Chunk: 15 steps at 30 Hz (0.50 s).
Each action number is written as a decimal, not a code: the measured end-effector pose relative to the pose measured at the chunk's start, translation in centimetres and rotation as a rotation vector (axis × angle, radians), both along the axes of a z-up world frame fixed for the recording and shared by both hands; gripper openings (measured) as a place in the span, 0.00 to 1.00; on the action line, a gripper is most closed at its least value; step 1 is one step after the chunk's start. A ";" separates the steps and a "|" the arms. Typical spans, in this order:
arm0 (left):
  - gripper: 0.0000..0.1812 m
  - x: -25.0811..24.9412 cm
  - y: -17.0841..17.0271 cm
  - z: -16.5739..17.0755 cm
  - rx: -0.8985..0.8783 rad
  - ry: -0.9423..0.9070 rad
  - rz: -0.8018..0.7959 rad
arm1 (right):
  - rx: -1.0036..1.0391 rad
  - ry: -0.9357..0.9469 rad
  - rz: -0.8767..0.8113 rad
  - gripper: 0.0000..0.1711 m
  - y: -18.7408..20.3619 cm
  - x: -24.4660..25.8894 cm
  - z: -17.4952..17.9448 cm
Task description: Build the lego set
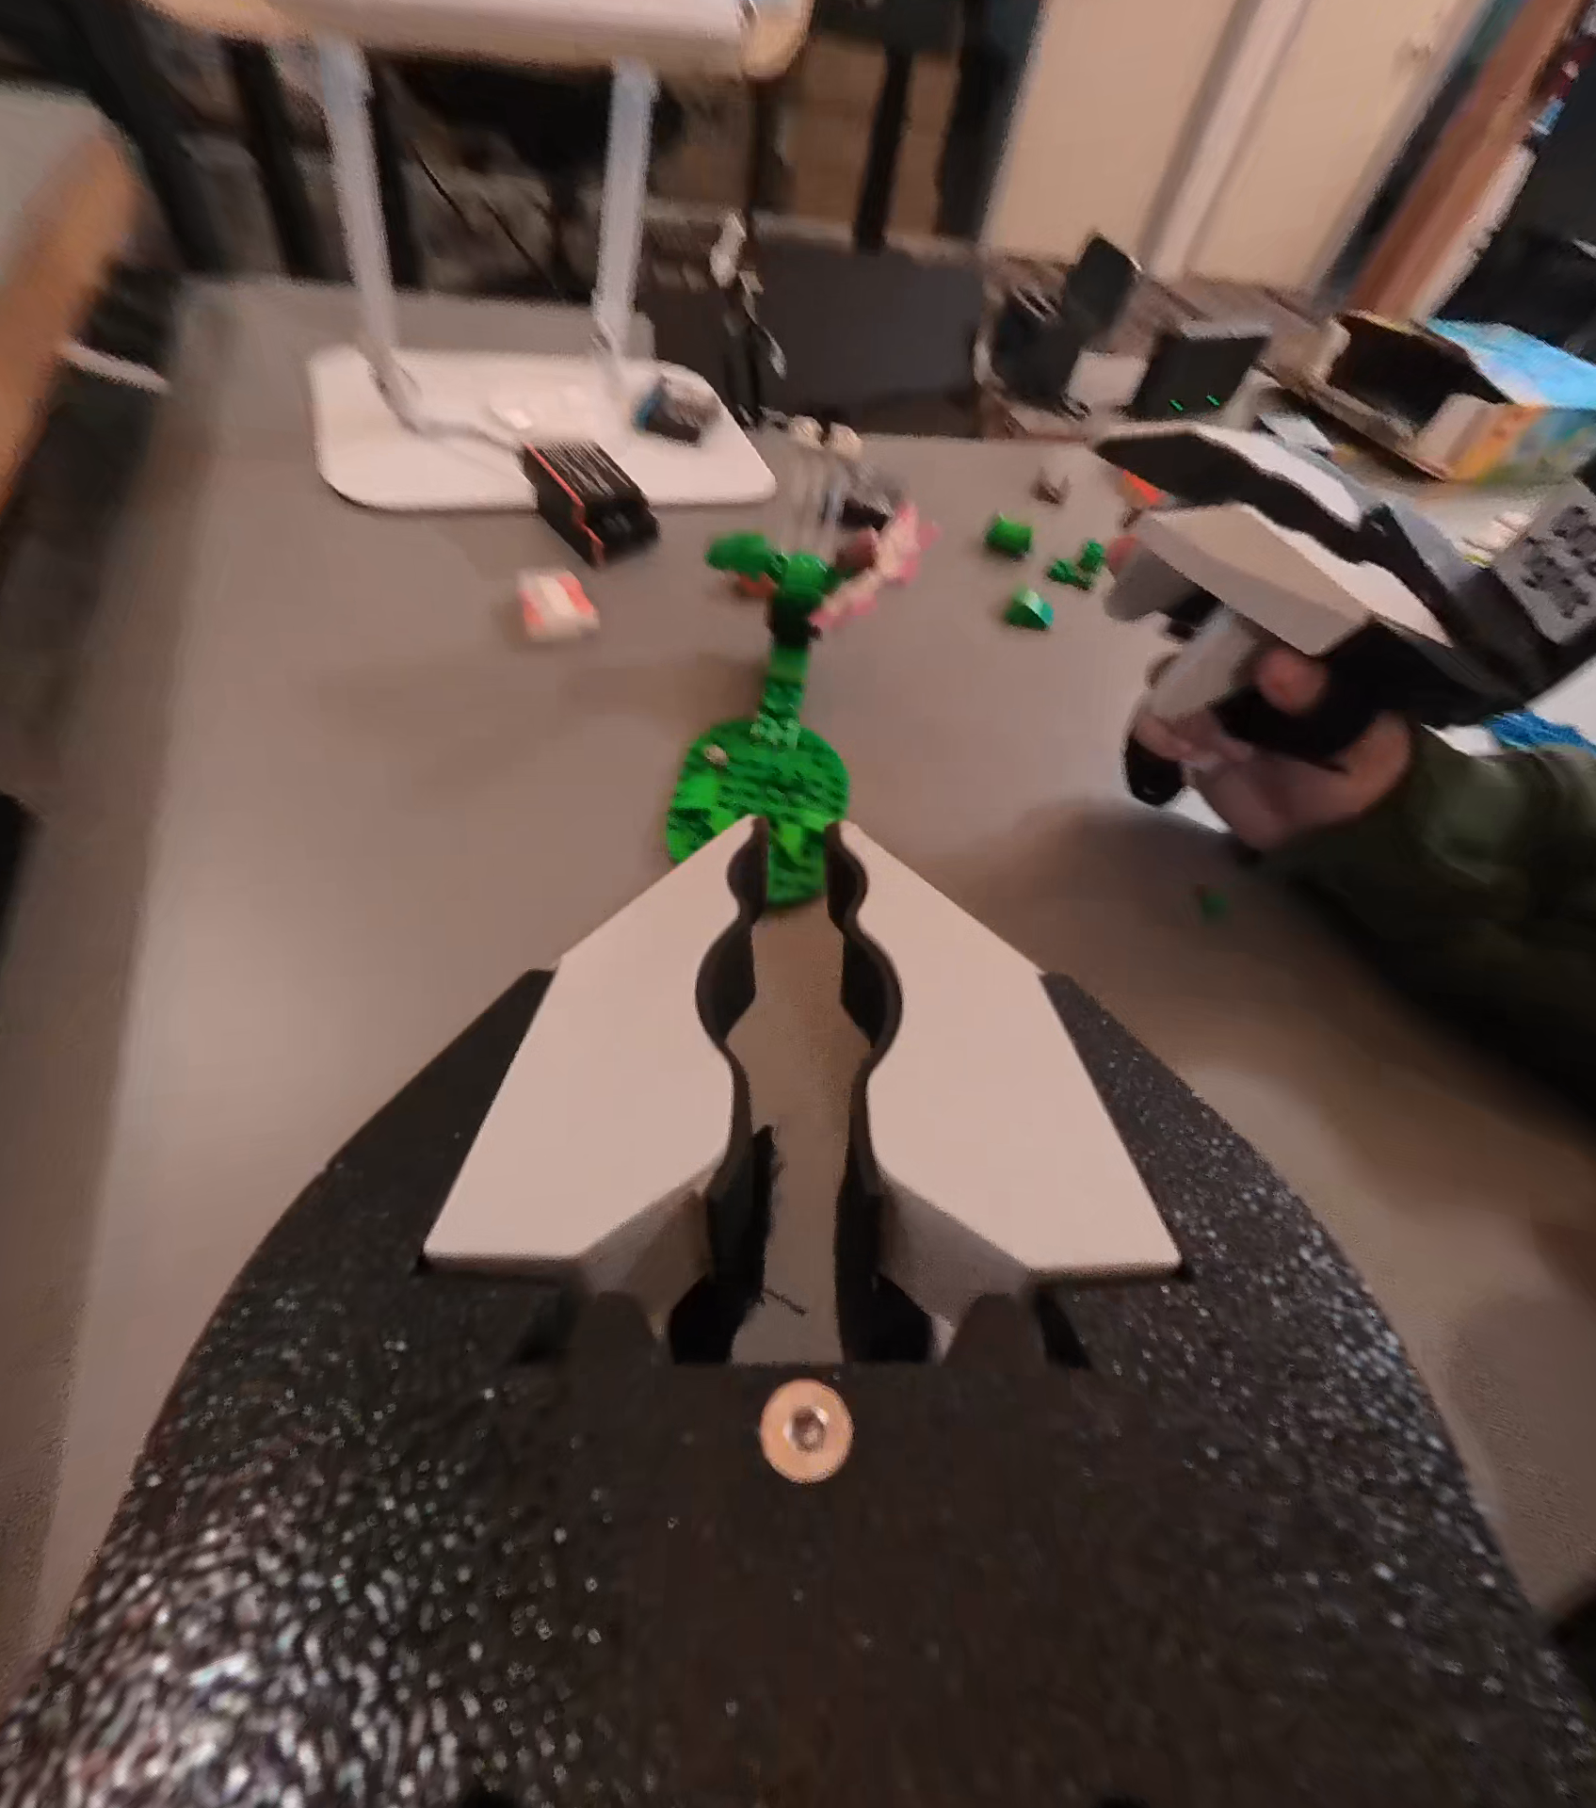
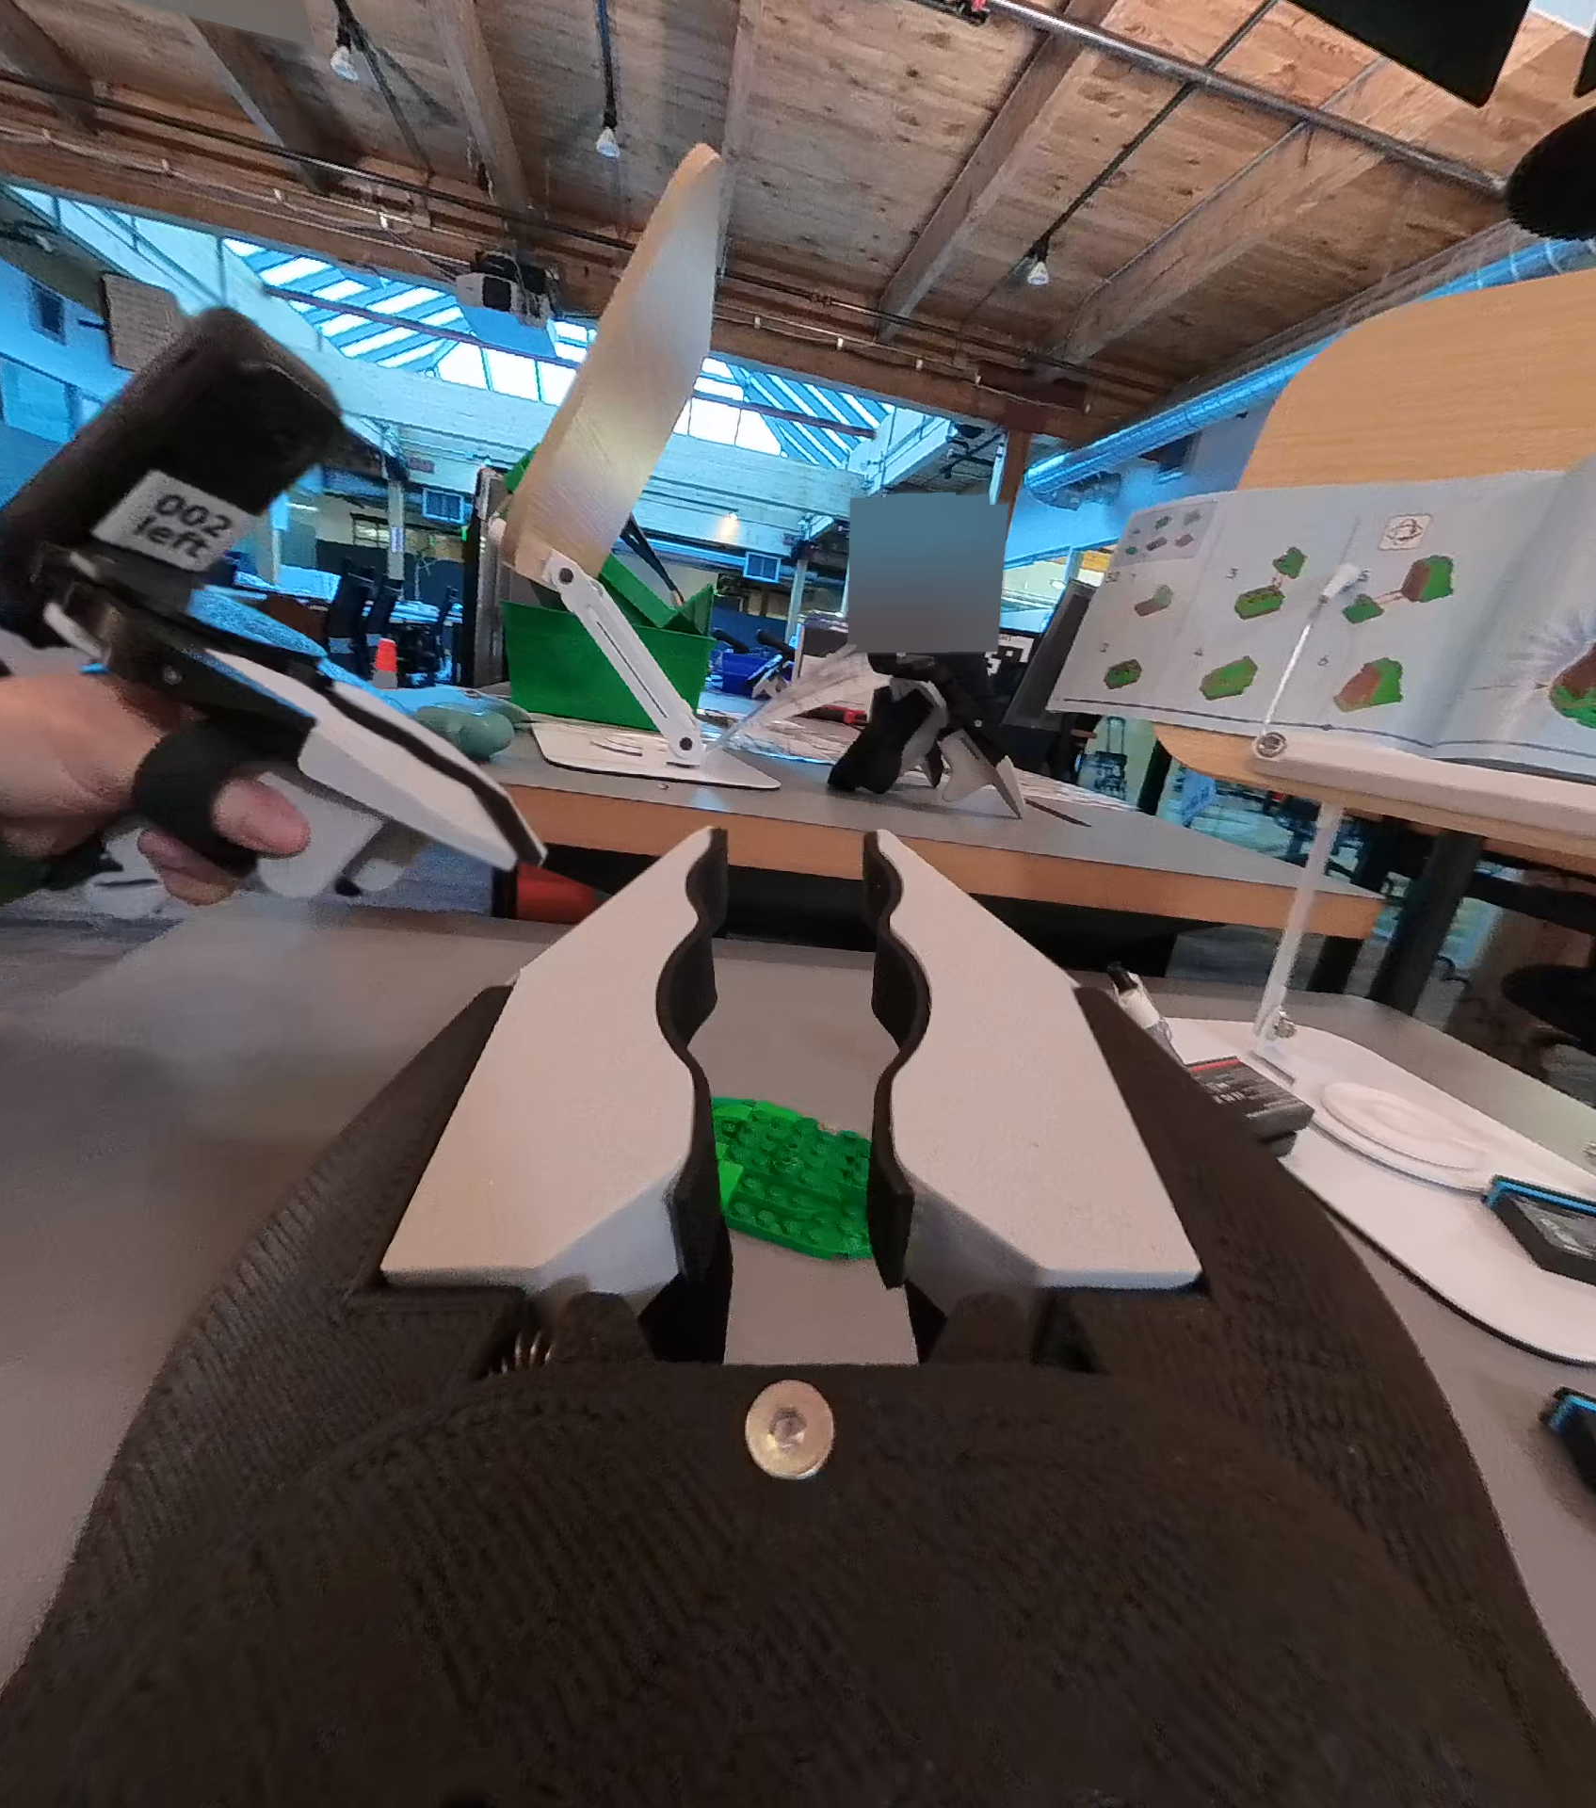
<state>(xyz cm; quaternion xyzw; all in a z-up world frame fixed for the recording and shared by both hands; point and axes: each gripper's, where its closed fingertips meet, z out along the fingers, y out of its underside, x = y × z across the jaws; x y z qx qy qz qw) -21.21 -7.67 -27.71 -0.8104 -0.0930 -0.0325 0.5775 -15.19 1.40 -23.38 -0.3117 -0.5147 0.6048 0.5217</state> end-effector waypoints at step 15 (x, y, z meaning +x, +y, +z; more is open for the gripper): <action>0.00 0.1 -0.1 4.2 0.451 0.547 0.162 | 0.092 -0.015 -0.112 0.15 0.5 -0.6 -0.5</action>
